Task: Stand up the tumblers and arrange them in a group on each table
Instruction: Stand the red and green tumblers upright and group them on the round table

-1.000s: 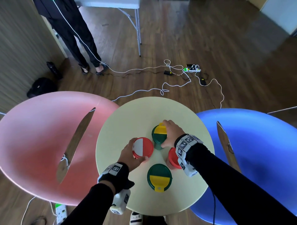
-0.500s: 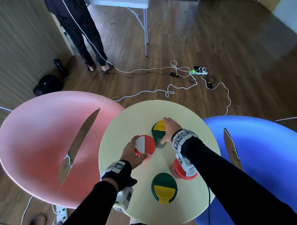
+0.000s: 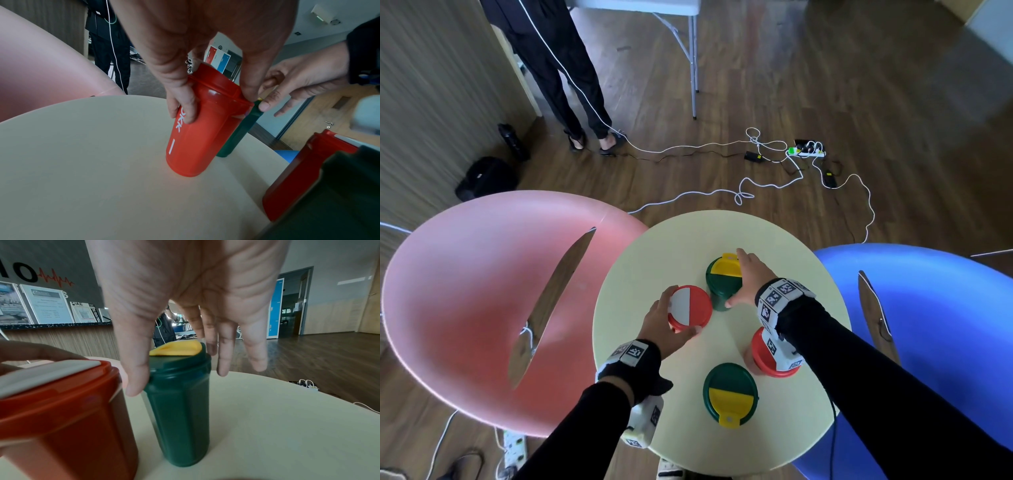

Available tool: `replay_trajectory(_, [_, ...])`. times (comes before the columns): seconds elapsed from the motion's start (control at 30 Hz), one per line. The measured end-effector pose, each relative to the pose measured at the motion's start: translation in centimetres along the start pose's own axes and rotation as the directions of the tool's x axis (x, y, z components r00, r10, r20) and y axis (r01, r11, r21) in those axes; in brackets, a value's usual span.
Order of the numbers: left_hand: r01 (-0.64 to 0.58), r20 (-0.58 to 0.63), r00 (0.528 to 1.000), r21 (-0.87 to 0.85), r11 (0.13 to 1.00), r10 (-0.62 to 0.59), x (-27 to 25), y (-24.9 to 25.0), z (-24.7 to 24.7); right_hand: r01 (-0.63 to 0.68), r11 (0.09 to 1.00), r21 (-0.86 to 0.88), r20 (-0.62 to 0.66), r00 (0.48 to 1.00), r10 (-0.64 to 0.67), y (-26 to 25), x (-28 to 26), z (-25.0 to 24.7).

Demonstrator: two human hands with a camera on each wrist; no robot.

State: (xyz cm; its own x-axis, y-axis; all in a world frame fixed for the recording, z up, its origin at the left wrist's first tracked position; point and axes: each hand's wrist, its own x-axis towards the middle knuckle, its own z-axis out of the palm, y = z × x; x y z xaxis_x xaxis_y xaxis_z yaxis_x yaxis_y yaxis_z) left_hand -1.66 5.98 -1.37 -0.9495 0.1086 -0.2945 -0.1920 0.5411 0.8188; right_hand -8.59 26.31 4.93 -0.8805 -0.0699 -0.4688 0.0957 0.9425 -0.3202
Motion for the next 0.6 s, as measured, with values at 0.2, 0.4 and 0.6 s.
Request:
replay_trajectory(0.2, [-0.001,-0.023,1.0,0.009,1.0,0.001,0.4,0.2,0.1,0.002,1.0,0.007,0.022,1.0,-0.002,1.1,-1.3,0.5])
replay_trajectory(0.4, [-0.007,-0.006,1.0,0.034,0.999,0.007,0.7,0.3,0.2,-0.029,0.999,0.042,0.043,0.999,0.027,2.4,-2.3,0.9])
replay_trajectory(0.6, [0.013,0.006,1.0,0.014,1.0,-0.014,0.5,0.5,0.1,-0.084,0.996,0.019,0.157,0.984,0.08,4.3,-3.9,1.6])
